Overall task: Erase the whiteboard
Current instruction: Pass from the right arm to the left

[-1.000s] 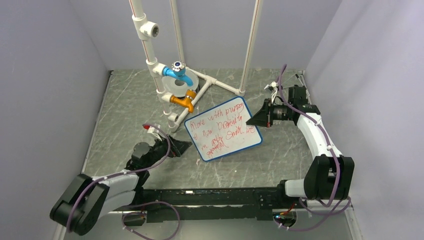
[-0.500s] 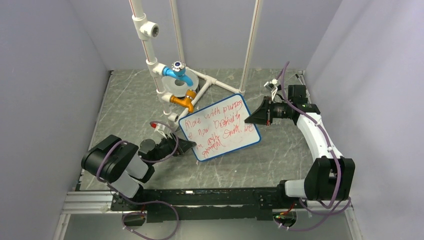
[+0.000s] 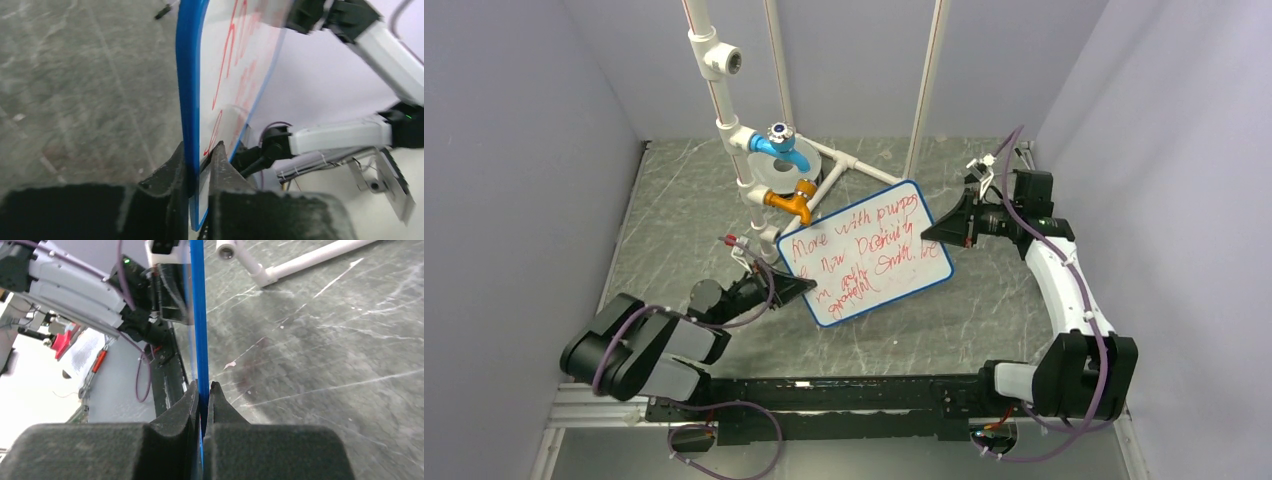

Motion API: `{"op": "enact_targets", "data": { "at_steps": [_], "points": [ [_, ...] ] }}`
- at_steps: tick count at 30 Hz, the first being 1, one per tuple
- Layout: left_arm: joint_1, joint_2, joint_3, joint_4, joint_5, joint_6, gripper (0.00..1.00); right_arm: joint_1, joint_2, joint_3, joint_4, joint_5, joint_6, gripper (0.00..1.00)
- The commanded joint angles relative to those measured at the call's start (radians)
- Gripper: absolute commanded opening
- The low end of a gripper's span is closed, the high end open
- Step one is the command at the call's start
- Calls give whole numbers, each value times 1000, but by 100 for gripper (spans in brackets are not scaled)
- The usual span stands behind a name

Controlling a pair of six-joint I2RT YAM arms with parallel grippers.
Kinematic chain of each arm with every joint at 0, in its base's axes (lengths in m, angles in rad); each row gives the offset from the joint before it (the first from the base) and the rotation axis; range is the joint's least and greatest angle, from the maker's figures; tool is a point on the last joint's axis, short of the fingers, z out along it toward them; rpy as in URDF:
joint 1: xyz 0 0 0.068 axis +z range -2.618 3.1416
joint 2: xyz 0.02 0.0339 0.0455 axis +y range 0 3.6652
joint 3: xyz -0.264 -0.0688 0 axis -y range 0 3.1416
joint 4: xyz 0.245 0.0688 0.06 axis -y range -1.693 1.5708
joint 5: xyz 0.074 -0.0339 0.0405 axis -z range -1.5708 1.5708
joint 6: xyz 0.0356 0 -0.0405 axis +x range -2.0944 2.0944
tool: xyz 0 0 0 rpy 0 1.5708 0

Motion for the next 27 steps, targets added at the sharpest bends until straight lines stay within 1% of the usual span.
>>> {"op": "enact_targets", "data": {
  "at_steps": [1, 3, 5, 7, 10, 11, 12, 15, 19, 20, 23, 25, 27],
  "points": [
    [-17, -119, -9, 181, 31, 23, 0, 23, -18, 6, 7, 35, 46, 0],
    [-16, -184, -21, 146, 34, 30, 0, 24, 13, 29, -95, 73, -61, 0],
    [-16, -268, -22, 45, 46, 67, 0, 24, 52, 59, -212, 87, -190, 0],
    [-18, -370, -13, -155, 49, 147, 0, 29, 99, 99, -354, 109, -379, 0],
    [-32, -530, 15, -465, 11, 282, 0, 35, 172, 116, -494, 134, -560, 13],
    [-38, -573, 29, -557, -5, 327, 0, 39, 193, 117, -521, 138, -595, 17],
    [-42, -608, 40, -629, -23, 361, 0, 41, 209, 113, -530, 136, -617, 20],
    [-51, -656, 55, -731, -60, 426, 0, 42, 245, 98, -515, 139, -646, 29],
    [-68, -629, 59, -754, -94, 485, 0, 77, 268, 94, -471, 167, -642, 37],
    [-73, -621, 62, -759, -101, 501, 0, 77, 270, 93, -454, 177, -636, 44],
    [-100, -622, 71, -796, -144, 573, 0, 71, 247, 110, -396, 256, -613, 67],
    [-122, -645, 86, -854, -189, 634, 0, 54, 225, 132, -374, 286, -609, 77],
    [-140, -673, 102, -914, -240, 684, 0, 8, 205, 166, -371, 292, -615, 86]
  ]
}}
